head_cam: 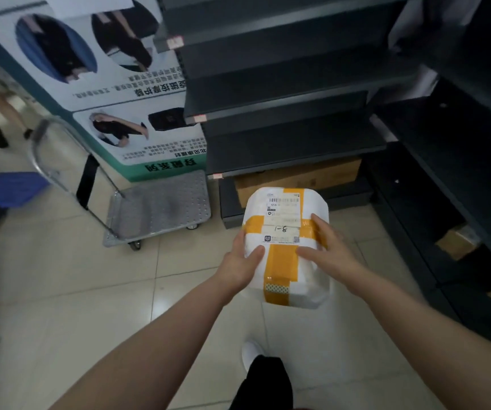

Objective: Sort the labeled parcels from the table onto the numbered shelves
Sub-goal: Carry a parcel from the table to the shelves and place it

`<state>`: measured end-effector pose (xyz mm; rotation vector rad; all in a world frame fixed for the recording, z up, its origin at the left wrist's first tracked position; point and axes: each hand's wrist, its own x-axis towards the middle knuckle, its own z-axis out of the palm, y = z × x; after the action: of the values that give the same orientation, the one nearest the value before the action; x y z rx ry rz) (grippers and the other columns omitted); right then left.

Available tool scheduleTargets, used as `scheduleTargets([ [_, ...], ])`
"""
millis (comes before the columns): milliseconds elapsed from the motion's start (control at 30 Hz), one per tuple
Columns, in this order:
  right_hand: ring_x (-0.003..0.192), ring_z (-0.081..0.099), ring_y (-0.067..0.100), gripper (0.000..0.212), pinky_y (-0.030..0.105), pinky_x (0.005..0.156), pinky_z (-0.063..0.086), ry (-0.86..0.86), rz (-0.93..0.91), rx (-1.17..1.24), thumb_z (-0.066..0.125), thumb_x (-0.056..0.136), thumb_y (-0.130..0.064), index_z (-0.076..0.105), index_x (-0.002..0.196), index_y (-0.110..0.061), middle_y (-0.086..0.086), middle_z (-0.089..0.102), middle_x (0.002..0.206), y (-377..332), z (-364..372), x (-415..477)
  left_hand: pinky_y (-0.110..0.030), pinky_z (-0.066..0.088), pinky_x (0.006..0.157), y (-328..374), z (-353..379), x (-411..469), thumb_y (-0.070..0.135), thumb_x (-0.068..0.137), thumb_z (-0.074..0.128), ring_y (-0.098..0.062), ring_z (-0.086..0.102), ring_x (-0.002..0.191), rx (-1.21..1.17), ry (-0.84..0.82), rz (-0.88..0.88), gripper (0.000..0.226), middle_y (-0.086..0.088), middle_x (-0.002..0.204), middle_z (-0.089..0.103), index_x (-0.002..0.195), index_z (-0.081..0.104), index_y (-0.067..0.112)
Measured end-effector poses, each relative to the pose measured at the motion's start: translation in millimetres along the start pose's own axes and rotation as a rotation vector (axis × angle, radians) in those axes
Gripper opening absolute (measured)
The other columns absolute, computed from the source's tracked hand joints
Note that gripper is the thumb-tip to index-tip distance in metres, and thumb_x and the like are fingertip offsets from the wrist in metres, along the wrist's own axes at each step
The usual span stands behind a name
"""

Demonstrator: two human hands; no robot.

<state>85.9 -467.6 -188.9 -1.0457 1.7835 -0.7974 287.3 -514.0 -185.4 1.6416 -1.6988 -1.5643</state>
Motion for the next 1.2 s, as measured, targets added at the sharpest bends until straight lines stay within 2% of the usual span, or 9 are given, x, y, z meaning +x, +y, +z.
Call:
scheduleTargets([
  [200,0.133,0.036,0.025,0.08,0.05,0.104,0.041,-0.067,0.023,-0.009,0.069,0.086,-0.03,0.019,0.148,-0.043,-0.004,0.024,0.151,-50.6,63.8,85.0,-0.056,0.046,0.102,-18.4,-78.6,66.8,0.049,0.098,0.047,-0.027,0.052,0.124,-0.045,0.057,-0.074,0.061,0.003,0.142,0.046,0.15,0.018,0.038],
  [367,0.133,0.037,0.024,0.083,0.05,0.107,0.04,-0.089,0.077,0.012,0.071,0.083,-0.03,0.02,0.147,-0.044,-0.005,0.025,0.151,-69.4,99.1,143.6,-0.057,0.046,0.101,-36.3,-123.2,121.2,0.062,0.09,0.049,-0.029,0.053,0.122,-0.055,0.043,-0.112,0.067,0.001,0.141,0.048,0.147,0.017,0.046],
  [433,0.132,0.037,0.023,0.084,0.05,0.107,0.039,-0.099,0.094,0.009,0.071,0.082,-0.03,0.02,0.147,-0.045,-0.004,0.026,0.151,-74.0,108.5,163.4,-0.056,0.046,0.101,-41.5,-134.3,139.2,0.06,0.092,0.048,-0.029,0.054,0.121,-0.066,0.035,-0.135,0.065,0.001,0.139,0.049,0.147,0.017,0.046],
  [900,0.132,0.038,0.025,0.078,0.048,0.105,0.04,-0.118,0.146,-0.019,0.07,0.085,-0.027,0.026,0.148,-0.041,-0.003,0.025,0.152,-83.8,153.5,325.9,-0.054,0.047,0.1,-67.6,-171.9,289.4,0.053,0.095,0.048,-0.029,0.055,0.12,-0.157,0.073,-0.259,0.061,-0.001,0.138,0.05,0.148,0.02,0.04],
  [1033,0.131,0.04,0.026,0.077,0.05,0.103,0.043,-0.11,0.149,-0.003,0.07,0.085,-0.024,0.027,0.145,-0.046,-0.004,0.026,0.151,-86.2,154.9,393.5,-0.051,0.051,0.097,-65.2,-176.4,355.1,0.045,0.098,0.048,-0.026,0.059,0.115,-0.173,0.102,-0.239,0.054,0.003,0.134,0.055,0.146,0.025,0.041],
  [1200,0.13,0.042,0.025,0.077,0.045,0.098,0.047,-0.094,0.114,0.015,0.069,0.086,-0.025,0.025,0.143,-0.051,-0.006,0.029,0.149,-92.1,155.0,488.3,-0.048,0.045,0.104,-51.5,-182.8,444.7,0.038,0.101,0.047,-0.023,0.055,0.117,-0.138,0.18,-0.176,0.054,0.008,0.124,0.052,0.149,0.023,0.035],
])
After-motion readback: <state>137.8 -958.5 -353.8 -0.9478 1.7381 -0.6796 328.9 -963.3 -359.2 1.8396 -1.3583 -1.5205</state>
